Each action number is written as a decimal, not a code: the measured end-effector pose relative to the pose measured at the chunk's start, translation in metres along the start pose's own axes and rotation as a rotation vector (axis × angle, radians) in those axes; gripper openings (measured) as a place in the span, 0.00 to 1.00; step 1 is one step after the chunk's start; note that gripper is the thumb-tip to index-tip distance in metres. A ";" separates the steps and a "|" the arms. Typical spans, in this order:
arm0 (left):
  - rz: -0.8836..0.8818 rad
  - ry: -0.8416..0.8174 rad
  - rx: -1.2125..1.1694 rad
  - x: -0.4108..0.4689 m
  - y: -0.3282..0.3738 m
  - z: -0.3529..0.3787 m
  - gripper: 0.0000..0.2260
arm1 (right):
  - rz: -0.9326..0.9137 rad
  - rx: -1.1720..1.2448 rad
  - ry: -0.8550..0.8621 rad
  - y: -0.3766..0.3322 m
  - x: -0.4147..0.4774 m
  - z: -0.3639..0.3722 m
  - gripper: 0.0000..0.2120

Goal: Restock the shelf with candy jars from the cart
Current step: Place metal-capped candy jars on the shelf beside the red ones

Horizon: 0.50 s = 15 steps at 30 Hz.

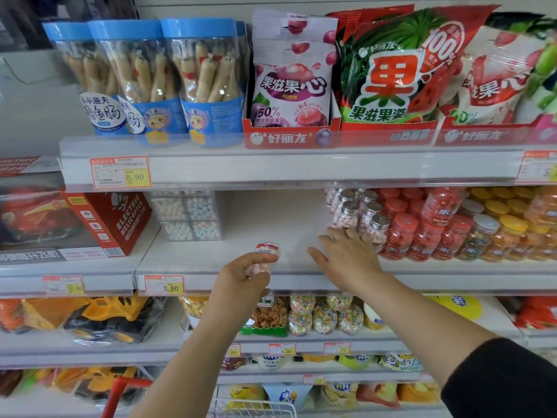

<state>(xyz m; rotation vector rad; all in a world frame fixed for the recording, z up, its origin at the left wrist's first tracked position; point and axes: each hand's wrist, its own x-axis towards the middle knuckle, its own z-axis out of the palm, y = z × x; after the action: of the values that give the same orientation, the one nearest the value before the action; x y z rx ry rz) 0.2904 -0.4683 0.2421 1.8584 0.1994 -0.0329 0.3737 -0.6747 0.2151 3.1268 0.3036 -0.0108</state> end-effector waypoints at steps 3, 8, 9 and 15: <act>0.082 -0.087 0.096 0.013 0.004 0.007 0.13 | -0.122 0.219 0.145 0.007 -0.019 -0.009 0.23; 0.261 -0.158 0.467 0.051 0.021 0.034 0.21 | -0.072 0.325 0.164 0.037 -0.046 -0.005 0.18; 0.301 -0.165 0.565 0.059 0.026 0.040 0.21 | -0.050 0.295 0.159 0.045 -0.049 -0.001 0.18; 0.496 -0.341 0.978 0.086 0.053 0.080 0.18 | 0.016 0.270 0.187 0.077 -0.061 0.011 0.14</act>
<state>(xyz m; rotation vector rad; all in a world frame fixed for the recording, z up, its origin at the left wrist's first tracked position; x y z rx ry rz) 0.3900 -0.5485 0.2580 2.7761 -0.6276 -0.1179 0.3286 -0.7619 0.2047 3.4049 0.3019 0.2640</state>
